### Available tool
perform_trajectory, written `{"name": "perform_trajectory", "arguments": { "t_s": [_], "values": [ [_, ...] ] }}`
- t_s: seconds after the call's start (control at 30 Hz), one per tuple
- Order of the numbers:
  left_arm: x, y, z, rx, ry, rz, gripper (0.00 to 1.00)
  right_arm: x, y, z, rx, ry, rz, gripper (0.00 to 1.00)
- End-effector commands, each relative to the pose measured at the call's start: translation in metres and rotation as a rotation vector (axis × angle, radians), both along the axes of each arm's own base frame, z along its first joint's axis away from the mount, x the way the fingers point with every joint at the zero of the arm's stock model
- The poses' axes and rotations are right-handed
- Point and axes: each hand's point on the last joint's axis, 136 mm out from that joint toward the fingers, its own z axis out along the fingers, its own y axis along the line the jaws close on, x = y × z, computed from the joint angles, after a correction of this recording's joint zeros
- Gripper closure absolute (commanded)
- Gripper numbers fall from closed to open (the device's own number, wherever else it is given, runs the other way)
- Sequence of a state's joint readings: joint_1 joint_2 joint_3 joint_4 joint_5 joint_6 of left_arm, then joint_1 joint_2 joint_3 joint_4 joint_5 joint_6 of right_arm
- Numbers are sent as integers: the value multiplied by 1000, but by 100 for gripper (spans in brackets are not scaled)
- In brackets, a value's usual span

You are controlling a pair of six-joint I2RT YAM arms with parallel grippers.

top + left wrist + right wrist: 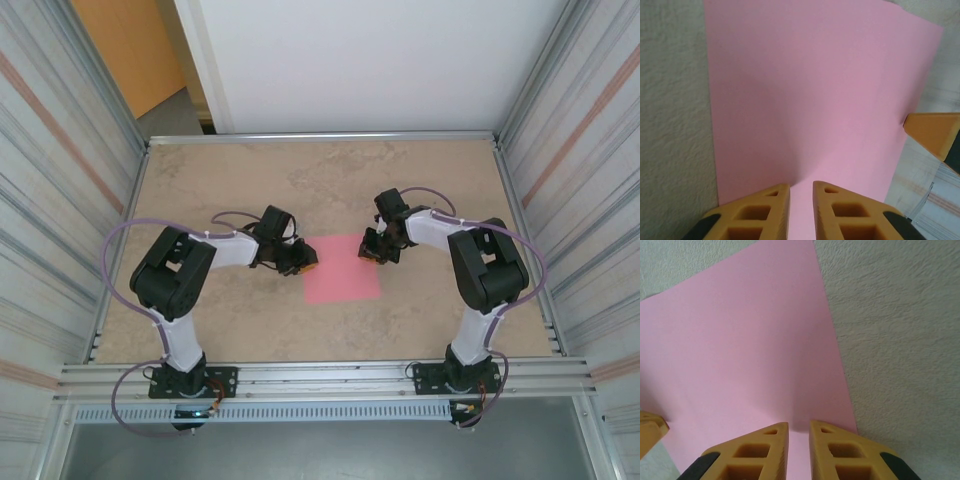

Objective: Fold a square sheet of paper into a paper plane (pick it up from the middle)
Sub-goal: First fold in half a square sheet of paper at the center of the table.

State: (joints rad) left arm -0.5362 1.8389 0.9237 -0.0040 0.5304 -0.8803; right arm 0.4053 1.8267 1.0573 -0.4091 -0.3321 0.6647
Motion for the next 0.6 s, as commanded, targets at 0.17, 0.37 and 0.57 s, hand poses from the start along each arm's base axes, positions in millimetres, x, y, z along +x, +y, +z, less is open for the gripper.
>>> {"name": "perform_trajectory", "arguments": {
  "t_s": [0.17,0.37,0.57],
  "values": [
    [-6,9,-26,45,47,30,81,-13,5,-22,-8,67,32,81],
    [-7,9,-26,31,41,36,80,-7,11,-17,26,50,25,81],
    [-3,4,-21,6,21,31,78,-5,26,-14,84,52,28,81]
  ]
}}
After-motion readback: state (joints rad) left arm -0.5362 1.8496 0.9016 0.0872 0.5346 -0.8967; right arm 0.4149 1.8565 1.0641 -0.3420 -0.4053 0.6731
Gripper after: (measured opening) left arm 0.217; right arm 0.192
